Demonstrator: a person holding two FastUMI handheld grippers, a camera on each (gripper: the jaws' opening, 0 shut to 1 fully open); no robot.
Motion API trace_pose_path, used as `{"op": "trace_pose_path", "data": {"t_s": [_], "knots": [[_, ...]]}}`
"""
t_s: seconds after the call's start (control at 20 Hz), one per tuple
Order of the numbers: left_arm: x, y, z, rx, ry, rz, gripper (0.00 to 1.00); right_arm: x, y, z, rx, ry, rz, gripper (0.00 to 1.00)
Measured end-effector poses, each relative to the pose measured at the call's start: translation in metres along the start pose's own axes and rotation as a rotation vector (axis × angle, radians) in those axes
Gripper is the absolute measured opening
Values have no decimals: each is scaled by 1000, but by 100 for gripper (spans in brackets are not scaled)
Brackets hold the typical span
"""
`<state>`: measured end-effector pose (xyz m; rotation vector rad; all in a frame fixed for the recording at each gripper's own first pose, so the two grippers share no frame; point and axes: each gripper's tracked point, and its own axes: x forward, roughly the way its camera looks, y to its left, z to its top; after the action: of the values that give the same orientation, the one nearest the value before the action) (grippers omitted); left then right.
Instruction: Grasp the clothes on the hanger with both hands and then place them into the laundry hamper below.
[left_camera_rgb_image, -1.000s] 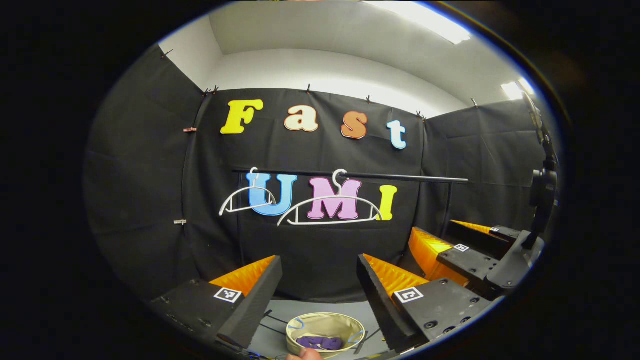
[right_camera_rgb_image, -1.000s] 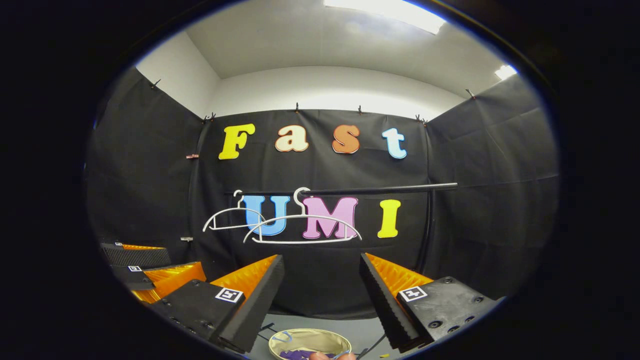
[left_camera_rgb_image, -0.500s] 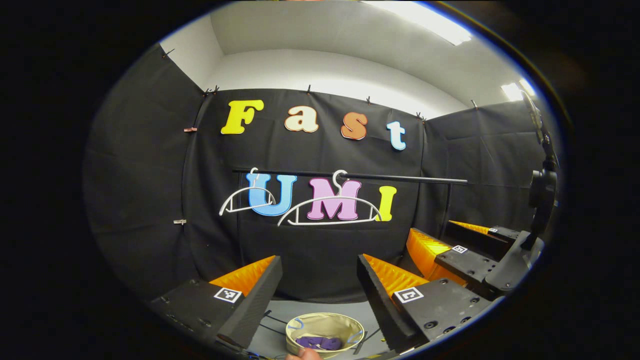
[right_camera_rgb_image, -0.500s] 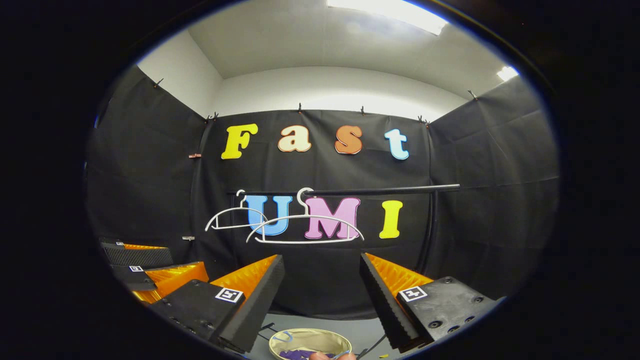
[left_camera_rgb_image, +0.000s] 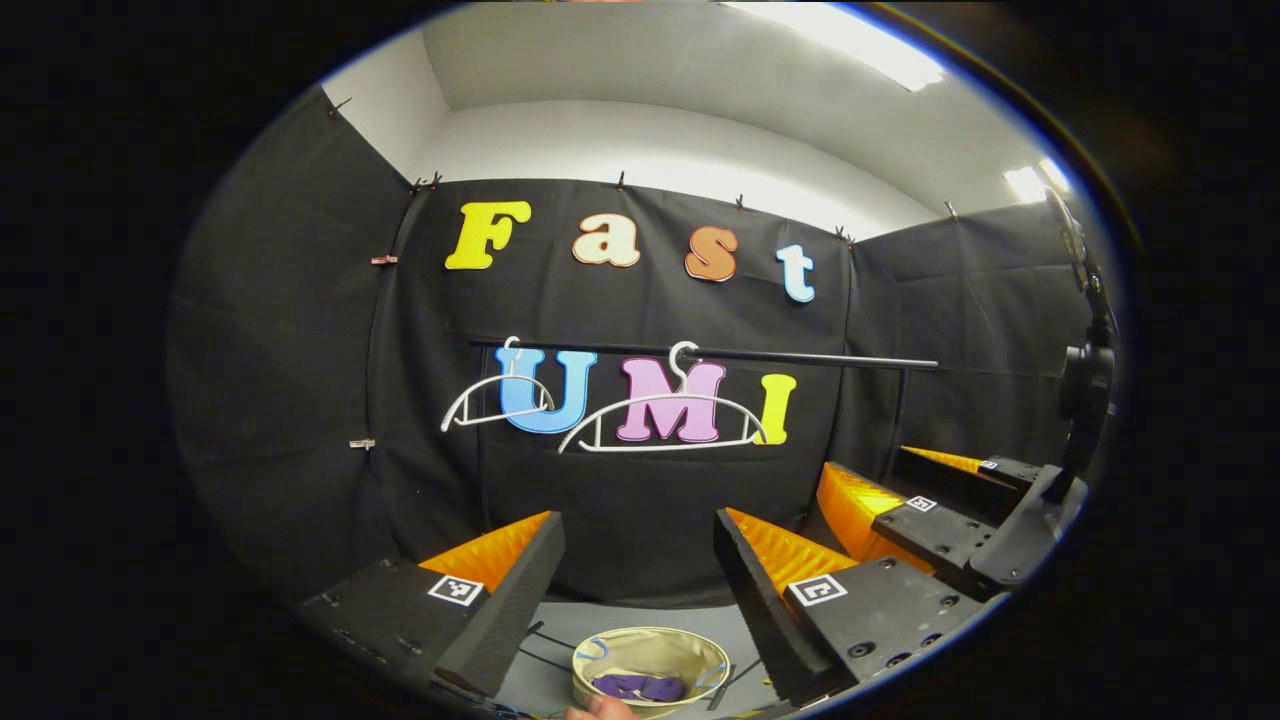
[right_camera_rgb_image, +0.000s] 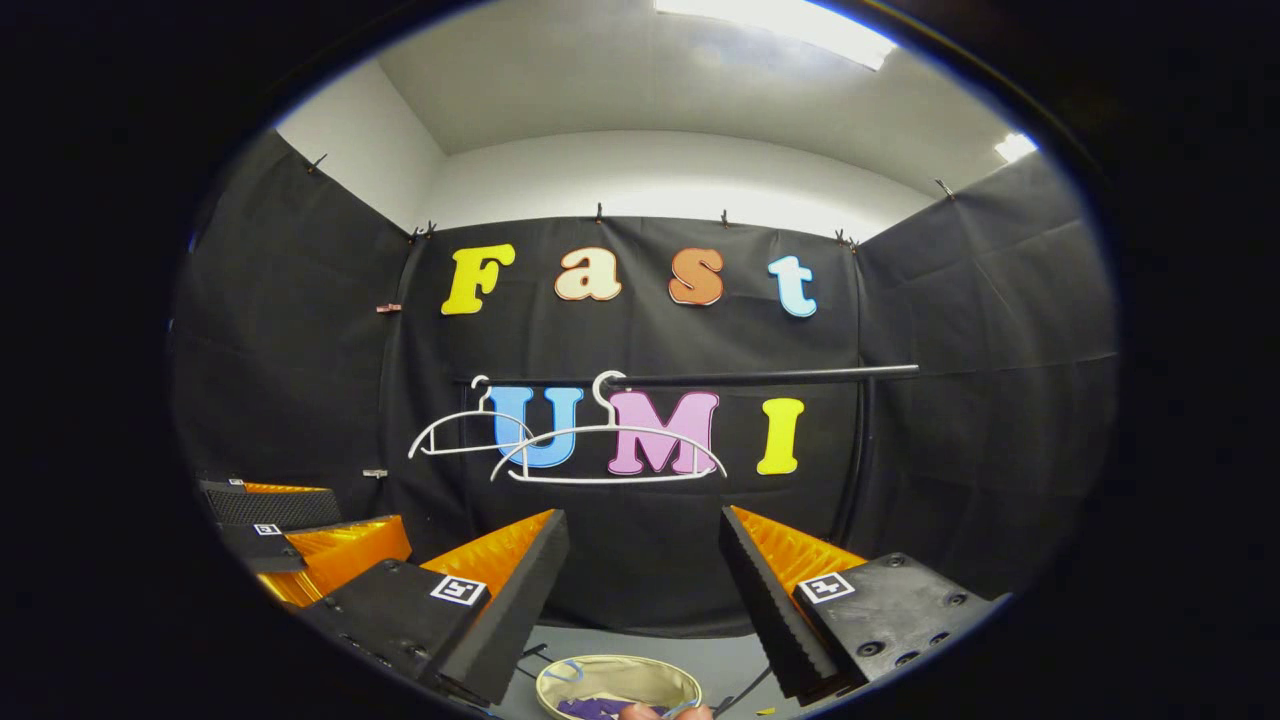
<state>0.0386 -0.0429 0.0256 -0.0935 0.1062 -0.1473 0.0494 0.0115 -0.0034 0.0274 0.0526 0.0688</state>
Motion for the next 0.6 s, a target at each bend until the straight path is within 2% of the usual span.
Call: {"op": "trace_pose_path", "data": {"t_s": [0.35,0.6], "knots": [[6,7,-1,30,-20,-15,95,0,-7,-6,13,7,-62,97],[15,7,7,22,-39,-26,95,-12,-11,2,-14,-21,-77,97]]}}
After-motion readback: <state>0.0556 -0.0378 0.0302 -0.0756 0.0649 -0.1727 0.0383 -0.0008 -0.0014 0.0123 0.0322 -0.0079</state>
